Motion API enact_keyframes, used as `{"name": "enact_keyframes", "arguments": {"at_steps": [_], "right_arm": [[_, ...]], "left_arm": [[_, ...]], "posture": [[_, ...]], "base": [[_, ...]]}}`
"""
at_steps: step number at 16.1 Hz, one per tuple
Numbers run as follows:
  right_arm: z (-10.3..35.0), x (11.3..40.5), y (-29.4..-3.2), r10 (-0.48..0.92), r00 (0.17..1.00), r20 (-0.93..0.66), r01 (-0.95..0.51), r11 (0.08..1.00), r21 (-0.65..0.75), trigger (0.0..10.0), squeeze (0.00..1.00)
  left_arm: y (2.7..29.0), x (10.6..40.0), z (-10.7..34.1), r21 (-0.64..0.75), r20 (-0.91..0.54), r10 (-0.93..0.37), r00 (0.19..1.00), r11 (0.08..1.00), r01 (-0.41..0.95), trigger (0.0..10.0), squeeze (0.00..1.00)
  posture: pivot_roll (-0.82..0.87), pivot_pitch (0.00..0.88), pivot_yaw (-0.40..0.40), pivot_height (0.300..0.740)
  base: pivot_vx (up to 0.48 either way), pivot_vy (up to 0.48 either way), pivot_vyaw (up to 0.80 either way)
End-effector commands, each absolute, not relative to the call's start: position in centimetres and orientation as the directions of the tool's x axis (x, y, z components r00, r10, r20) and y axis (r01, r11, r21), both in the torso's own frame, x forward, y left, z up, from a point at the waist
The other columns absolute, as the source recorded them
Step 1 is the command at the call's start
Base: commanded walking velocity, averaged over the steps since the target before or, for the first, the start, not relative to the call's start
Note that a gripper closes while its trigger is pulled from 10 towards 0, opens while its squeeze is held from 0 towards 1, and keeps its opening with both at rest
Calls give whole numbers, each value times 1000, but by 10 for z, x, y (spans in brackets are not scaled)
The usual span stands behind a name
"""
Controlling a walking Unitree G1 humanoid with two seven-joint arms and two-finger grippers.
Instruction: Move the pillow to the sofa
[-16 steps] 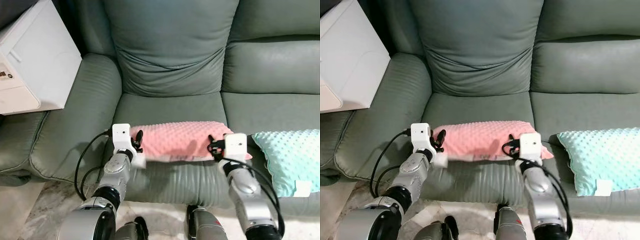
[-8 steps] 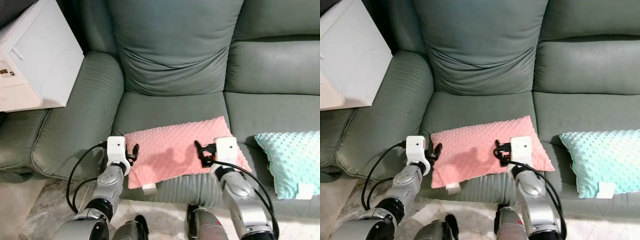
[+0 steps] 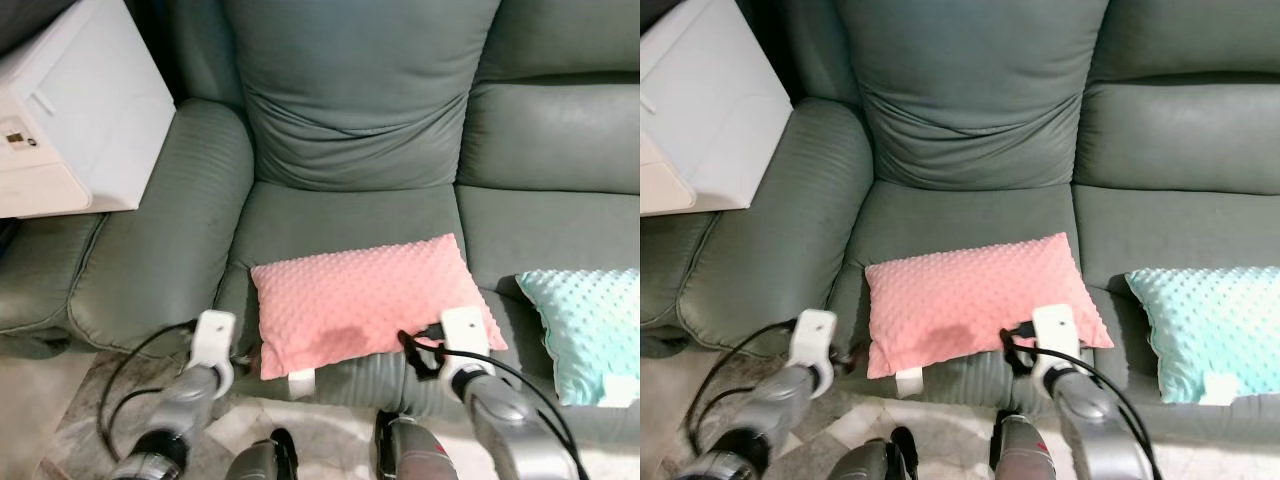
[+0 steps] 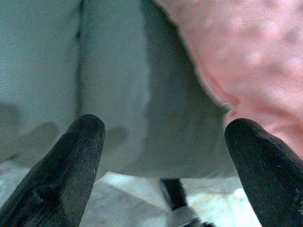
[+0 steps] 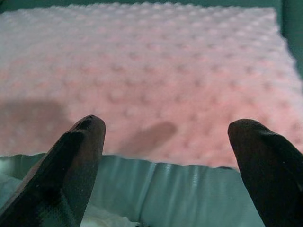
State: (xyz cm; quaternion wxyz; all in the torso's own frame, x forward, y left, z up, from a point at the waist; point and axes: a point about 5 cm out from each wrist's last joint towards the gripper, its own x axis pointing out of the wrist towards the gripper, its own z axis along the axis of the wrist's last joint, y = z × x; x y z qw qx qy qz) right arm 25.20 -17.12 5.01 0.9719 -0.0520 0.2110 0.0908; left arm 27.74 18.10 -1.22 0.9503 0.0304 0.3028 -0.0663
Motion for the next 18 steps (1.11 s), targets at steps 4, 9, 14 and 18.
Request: {"name": "enact_keyframes", "arguments": {"at_steps": [4,9,14,18], "right_arm": [[41,241,-180,153,853,-499,-209,976,-58,10000,1000],[42,242,-173,192,834,-517,-238,971,-22,10000,1000],[44,244,-171,205,829,-520,-246,969,-12,10000,1000],[48,246,-167,222,828,-515,-260,966,-3,10000,1000]], "left_arm": [[190,252,-10,-12,-642,-161,749,980,200,10000,1000],[153,238,-11,-155,-708,-338,620,931,331,10000,1000],[136,228,-21,-170,-754,-403,518,882,438,10000,0],[124,235,-30,-151,-774,-393,497,876,458,10000,0]], "posture": [[-183,258,113,740],[-193,263,114,740],[-205,272,114,740],[-222,276,110,740]], "base": [[0,0,0],[0,0,0],[0,0,0],[0,0,0]]}}
